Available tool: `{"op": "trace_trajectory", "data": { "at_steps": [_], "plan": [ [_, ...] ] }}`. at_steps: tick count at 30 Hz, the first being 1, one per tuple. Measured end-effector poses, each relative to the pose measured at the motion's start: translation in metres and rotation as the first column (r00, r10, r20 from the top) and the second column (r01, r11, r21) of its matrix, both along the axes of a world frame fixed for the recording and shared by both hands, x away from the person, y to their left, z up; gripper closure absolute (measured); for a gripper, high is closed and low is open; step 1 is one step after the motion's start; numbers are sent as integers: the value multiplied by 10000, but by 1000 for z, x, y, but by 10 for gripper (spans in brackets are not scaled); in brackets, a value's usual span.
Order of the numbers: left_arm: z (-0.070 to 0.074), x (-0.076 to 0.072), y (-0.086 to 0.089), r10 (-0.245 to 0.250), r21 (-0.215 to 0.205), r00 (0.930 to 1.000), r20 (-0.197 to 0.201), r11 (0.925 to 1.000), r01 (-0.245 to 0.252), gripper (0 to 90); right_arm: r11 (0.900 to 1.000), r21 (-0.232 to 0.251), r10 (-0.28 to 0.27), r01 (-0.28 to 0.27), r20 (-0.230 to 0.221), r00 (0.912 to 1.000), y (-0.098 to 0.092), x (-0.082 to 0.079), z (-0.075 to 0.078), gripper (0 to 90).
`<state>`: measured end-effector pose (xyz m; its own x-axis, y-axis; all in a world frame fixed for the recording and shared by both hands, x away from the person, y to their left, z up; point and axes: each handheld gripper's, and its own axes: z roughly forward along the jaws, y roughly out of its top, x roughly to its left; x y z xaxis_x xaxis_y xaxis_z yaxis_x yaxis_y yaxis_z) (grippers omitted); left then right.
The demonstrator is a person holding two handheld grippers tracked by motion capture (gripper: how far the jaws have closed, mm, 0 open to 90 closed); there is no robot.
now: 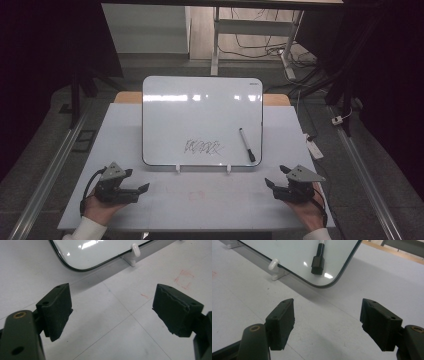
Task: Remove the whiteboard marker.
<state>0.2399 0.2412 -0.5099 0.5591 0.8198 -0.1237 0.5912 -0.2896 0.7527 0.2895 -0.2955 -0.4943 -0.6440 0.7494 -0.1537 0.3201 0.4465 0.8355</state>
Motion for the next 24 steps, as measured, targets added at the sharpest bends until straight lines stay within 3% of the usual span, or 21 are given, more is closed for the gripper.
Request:
{"op": "trace_trajectory", "data": {
  "at_steps": [14, 21, 24],
  "plan": [
    [0, 1, 0, -59, 17, 10000, 73, 10000, 59, 168, 10000, 19, -66, 65, 160, 9999, 3, -3, 5, 306],
    [1, 3, -1, -163, 19, 9997, 158, 9999, 163, 169, 9999, 116, 40, -44, 267, 9996, 9, -2, 16, 309],
    [1, 4, -1, -177, 21, 9997, 164, 9998, 177, 169, 9997, 205, -104, 96, 408, 9991, 14, 1, 28, 312]
  ]
}}
